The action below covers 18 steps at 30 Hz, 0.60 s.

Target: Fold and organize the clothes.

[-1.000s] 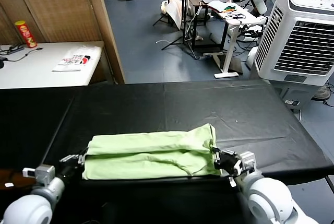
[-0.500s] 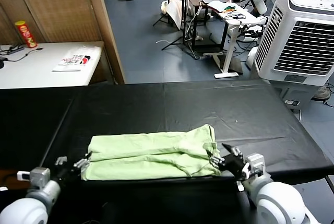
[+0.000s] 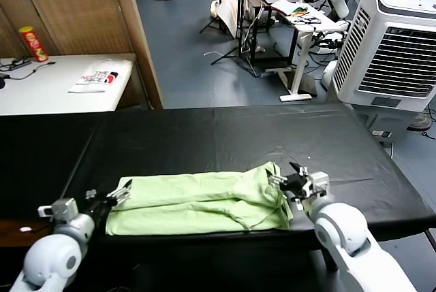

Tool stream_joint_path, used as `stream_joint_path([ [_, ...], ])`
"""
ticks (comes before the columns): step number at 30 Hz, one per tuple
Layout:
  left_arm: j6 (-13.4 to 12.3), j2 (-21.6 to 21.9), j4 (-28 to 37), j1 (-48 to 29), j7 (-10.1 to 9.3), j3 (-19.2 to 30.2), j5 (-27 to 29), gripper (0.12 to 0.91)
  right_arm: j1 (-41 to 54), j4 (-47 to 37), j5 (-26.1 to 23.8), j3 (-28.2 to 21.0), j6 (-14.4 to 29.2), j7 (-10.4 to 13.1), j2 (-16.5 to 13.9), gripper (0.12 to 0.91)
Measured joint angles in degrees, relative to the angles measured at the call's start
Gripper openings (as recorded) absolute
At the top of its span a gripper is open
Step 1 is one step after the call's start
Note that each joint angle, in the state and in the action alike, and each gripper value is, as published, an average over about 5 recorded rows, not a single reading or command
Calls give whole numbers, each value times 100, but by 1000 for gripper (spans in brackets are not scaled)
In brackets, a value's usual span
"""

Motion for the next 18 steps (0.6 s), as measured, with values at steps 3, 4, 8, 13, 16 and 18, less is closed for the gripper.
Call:
stream_joint_path([
  [3,30,-71,148,-152,-27,97,0,798,71,-148,-85,-57,21,-14,78,798],
  [4,36,-94,201,-200,-42,122,-1,798,89,-189,-112,-72,29,-20,102,798],
  [8,33,-156,432,-363,-72,180,-15,796,141,-341,-191,-110,49,-49,186,719],
  [13,-21,-165,629,-430,-37,186,-41,702,158,-521,-336,-144,118,-99,312,461],
  [16,-54,-173,674,-427,8,186,-38,548,156,-616,-476,-164,226,-106,409,293],
  [18,-86,-189,692,-420,35,188,-4,430,155,-669,-589,-169,330,-98,478,201],
])
